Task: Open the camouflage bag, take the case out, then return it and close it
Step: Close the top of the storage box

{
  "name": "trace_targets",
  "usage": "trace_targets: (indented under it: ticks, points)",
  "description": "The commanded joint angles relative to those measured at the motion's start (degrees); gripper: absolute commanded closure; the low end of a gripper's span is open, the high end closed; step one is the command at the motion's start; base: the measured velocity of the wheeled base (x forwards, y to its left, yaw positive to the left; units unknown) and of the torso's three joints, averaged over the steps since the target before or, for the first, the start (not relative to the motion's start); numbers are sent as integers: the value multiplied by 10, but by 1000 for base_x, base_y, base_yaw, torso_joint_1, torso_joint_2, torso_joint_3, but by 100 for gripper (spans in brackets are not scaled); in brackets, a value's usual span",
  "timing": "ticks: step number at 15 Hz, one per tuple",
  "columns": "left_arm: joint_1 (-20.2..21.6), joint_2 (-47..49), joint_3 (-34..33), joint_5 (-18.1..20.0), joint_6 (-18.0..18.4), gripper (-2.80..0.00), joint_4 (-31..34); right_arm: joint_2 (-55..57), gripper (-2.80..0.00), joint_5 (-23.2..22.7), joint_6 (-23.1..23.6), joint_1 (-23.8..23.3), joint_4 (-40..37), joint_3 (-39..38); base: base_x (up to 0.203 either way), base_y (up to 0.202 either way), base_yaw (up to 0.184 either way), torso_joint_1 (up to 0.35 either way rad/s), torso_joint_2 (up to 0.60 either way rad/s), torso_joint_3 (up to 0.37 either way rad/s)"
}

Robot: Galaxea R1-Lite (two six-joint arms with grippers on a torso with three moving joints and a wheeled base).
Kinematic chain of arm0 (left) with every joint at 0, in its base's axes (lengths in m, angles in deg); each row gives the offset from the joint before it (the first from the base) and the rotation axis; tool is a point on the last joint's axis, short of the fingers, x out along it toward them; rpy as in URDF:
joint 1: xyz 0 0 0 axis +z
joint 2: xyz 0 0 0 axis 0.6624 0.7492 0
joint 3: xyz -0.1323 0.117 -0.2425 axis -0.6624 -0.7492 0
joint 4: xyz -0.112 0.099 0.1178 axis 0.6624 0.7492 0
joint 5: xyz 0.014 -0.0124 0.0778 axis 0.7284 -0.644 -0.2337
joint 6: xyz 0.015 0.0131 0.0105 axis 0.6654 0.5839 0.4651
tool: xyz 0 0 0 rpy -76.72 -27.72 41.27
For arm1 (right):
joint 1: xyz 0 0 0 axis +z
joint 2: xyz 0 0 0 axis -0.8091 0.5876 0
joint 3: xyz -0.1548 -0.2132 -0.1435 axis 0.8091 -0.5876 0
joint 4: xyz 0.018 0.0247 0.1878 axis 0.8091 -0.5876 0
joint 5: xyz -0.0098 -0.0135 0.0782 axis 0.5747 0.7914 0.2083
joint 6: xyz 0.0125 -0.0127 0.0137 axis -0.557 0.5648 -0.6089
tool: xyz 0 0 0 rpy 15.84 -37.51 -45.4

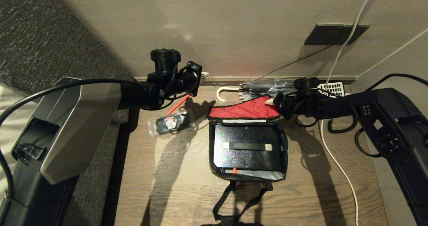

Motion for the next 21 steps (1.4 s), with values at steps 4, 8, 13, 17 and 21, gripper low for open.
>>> trace_targets:
  ticks: [4,8,13,17,21]
  points:
    - [-6,-5,0,1,-5,0,-3,-34,0,-21,-3,0,-5,-1,0,0,0,0,0,0]
    - [-6,-10,0,1,-5,0,1,-84,0,-60,45,0,-78,-4,0,0,0,0,0,0]
    - [-5,-15,0,0,-5,0,5,-144,0,-86,167,0,-250,-13,0,0,0,0,0,0]
    - [-1,-17,-1,-1,-5,0,7,-168,0,-93,262,0,-350,-17,0,0,0,0,0,0]
    - [2,-16,-1,-6,-5,0,14,-201,0,-118,342,1,-410,-51,0,0,0,0,0,0]
